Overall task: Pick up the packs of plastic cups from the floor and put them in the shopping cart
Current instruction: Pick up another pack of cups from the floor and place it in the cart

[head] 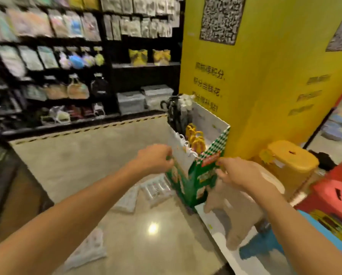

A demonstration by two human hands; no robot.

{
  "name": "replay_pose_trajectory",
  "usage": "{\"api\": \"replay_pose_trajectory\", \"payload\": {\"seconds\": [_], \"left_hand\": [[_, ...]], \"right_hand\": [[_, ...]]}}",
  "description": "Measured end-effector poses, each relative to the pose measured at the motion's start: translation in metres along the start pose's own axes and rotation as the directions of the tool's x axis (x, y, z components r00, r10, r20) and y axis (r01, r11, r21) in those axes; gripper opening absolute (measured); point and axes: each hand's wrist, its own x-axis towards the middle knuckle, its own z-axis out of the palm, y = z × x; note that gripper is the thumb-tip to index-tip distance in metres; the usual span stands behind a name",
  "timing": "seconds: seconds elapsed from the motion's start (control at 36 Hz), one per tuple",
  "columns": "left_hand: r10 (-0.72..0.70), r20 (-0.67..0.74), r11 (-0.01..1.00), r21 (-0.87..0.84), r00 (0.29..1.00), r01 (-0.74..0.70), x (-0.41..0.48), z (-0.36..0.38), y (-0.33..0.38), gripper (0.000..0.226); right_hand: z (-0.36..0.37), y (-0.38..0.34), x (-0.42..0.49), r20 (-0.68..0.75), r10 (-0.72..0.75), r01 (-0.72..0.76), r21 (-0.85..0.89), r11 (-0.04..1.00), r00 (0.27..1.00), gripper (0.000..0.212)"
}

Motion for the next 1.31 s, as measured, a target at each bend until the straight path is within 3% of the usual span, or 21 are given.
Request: {"api": "replay_pose_trajectory", "payload": {"seconds": [0.14, 0.36, 0.67, 0.86, 1.06, 1.19, 1.31], "left_hand": [[-0.253, -0.039, 0.967, -0.046, 0.967, 0.251, -0.02, -0.006, -0.055, 0.04], [-0.553, -0.093, 0.833, -0.072, 0.828, 0.548, -0.06, 0.004, -0.148, 0.042], [-0.762, -0.064, 0.642, -0.202, 0.644, 0.739, -0.074, 0.023, -0.325, 0.043], [-0.811, -0.048, 0.576, -0.241, 0.583, 0.781, -0.054, 0.05, -0.432, 0.04], [-0.842, -0.023, 0.53, -0.23, 0.54, 0.816, -0.014, 0.12, -0.531, 0.043], [-0.841, 0.062, 0.509, -0.244, 0.537, 0.825, 0.007, 0.196, -0.603, 0.051], [-0.801, 0.13, 0.551, -0.226, 0.585, 0.804, 0.017, 0.27, -0.661, 0.054]], "right_hand": [[0.008, -0.048, 0.064, -0.002, -0.228, 0.228, 0.002, 0.974, 0.974, 0.03], [0.026, -0.158, 0.14, 0.082, -0.498, 0.499, 0.011, 0.866, 0.863, 0.041], [0.076, -0.352, 0.253, 0.163, -0.714, 0.716, 0.052, 0.696, 0.681, 0.041], [0.148, -0.454, 0.319, 0.204, -0.741, 0.716, 0.191, 0.672, 0.64, 0.044], [0.266, -0.508, 0.377, 0.169, -0.731, 0.682, 0.271, 0.68, 0.662, 0.045], [0.365, -0.529, 0.4, 0.229, -0.671, 0.582, 0.353, 0.732, 0.705, 0.048], [0.438, -0.541, 0.402, 0.299, -0.591, 0.457, 0.412, 0.788, 0.75, 0.051]]}}
